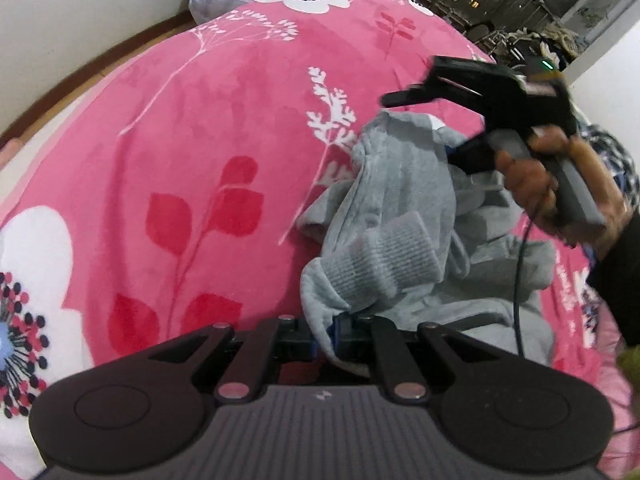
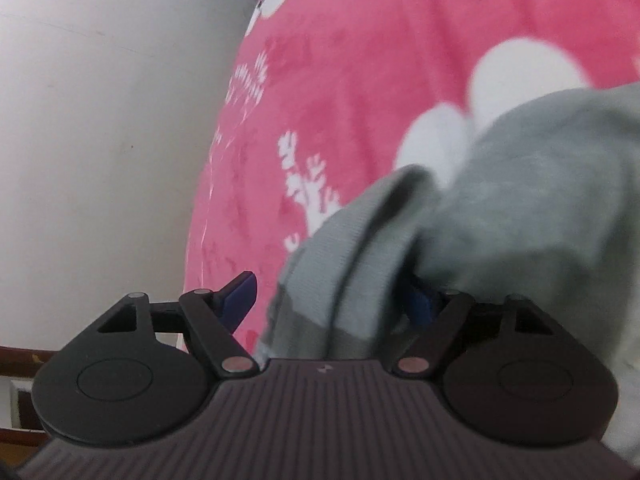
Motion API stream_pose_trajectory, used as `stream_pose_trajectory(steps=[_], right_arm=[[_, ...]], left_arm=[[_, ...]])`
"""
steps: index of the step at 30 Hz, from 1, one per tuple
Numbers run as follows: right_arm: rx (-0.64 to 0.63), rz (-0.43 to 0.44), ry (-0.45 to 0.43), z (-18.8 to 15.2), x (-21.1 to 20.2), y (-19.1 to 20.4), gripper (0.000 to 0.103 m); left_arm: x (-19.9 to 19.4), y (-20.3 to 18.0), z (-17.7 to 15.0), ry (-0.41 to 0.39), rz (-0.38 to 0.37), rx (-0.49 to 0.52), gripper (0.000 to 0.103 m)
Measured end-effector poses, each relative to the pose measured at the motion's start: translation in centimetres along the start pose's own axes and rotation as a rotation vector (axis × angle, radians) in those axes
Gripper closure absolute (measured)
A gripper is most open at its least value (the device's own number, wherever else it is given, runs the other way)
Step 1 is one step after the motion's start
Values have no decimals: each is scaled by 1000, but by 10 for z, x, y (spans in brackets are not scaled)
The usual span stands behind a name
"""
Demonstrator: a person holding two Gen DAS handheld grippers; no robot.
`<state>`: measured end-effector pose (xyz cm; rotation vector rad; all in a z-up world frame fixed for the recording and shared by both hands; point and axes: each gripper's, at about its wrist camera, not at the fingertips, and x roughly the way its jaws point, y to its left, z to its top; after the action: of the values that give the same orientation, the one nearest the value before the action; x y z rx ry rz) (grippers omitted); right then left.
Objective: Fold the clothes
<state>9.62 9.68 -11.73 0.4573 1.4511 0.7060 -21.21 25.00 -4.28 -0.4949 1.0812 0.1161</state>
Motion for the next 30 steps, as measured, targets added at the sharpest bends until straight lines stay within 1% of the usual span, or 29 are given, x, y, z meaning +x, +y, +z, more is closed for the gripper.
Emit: stream_pose_trajectory(steps=[2, 4, 6, 7, 9, 11, 13, 15, 16, 19, 21, 23, 26, 27, 30], right_arm=[[-7, -40, 14, 2, 17, 2, 45], [-10, -59, -5, 2, 21, 4, 66], [11, 22, -74, -1, 1, 3, 74], [25, 71, -117, -2, -13, 2, 77], [67, 195, -230, -7, -55, 0, 78], [91, 297, -356, -12, -107, -2, 79], [116, 396, -492, -17, -168, -8, 79], [120, 500, -649, -30, -238, -15, 80], [104, 537, -731, -39, -274, -16, 80], [34, 571, -948, -76, -372, -18, 80], [-26, 576, -1115, -112, -445, -20, 80], [-67, 561, -1240, -145, -501, -20, 80], [-144, 471, -1434, -202, -580, -14, 80], [-178, 447, -1489, -222, -604, -10, 80], [-282, 364, -1628, -272, -657, 7, 80]], left_arm=[[-3, -4, -6, -5, 24, 17, 95], [-12, -11, -7, -25, 45, 27, 96], [-30, -21, 0, -81, 40, 52, 97], [-39, -26, 3, -109, 38, 64, 97], [-59, -38, 15, -167, 19, 82, 97], [-86, -55, 34, -254, -39, 95, 97], [-112, -75, 52, -346, -109, 123, 97], [-138, -101, 66, -439, -201, 179, 97], [-152, -119, 74, -490, -257, 221, 97], [-183, -173, 85, -589, -447, 320, 97], [-198, -205, 85, -623, -574, 376, 97], [-213, -241, 85, -629, -727, 434, 97], [-232, -289, 82, -617, -928, 510, 97], [-237, -302, 82, -613, -980, 534, 97], [-249, -336, 81, -590, -1121, 587, 97]])
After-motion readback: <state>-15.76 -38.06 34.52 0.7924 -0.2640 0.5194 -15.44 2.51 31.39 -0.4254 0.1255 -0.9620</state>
